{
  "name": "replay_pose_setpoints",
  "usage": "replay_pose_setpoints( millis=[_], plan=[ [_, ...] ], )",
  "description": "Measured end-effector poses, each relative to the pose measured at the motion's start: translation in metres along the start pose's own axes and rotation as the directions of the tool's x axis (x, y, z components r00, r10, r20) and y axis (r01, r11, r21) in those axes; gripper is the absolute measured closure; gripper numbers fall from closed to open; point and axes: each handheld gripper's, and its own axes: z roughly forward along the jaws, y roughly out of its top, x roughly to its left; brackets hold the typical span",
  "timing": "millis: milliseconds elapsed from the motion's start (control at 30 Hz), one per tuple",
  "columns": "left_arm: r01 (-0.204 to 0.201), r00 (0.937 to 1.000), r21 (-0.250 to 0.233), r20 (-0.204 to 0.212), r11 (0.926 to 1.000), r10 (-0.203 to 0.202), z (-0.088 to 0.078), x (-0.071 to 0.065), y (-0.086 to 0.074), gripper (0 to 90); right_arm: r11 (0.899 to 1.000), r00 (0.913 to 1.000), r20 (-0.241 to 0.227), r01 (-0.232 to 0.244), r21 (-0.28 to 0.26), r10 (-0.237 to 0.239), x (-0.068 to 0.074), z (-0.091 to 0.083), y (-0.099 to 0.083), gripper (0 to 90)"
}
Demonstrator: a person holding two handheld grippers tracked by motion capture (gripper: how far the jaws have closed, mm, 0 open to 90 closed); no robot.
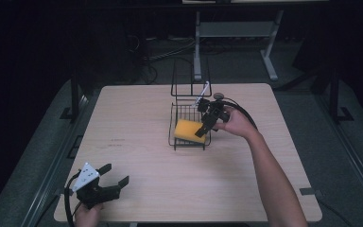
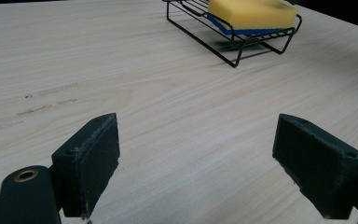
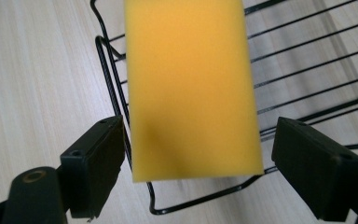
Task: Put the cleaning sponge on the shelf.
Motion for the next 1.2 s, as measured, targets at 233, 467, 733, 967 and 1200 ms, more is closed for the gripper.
replay_pose_setpoints(
  millis=[233,467,733,967,1200],
  plan=[
    [0.0,1.0,0.0,0.002,1.0,0.0,0.001,-0.001,0.0,14.1,1.0,0.9998,-0.007,-0.021,-0.012,0.021,-0.002,-0.001,-0.01,17.0],
    [-0.002,1.0,0.002,0.002,1.0,0.002,0.001,-0.001,0.0,14.0,0.999,0.9992,-0.007,-0.04,-0.016,0.04,-0.005,-0.003,-0.02,17.0],
    [-0.008,0.9999,0.006,0.006,1.0,0.008,0.003,-0.002,0.002,14.0,0.999,0.9987,0.003,-0.05,-0.019,0.05,-0.004,-0.011,-0.026,17.0],
    [-0.007,0.9999,0.007,0.008,1.0,0.007,0.004,-0.002,0.002,14.1,0.997,0.9977,0.003,-0.067,-0.034,0.067,-0.006,-0.014,-0.038,17.1],
    [-0.006,1.0,0.007,0.006,1.0,0.006,0.005,-0.002,0.002,14.1,0.996,0.9966,0.002,-0.082,-0.046,0.082,-0.009,-0.018,-0.049,17.0]
  ],
)
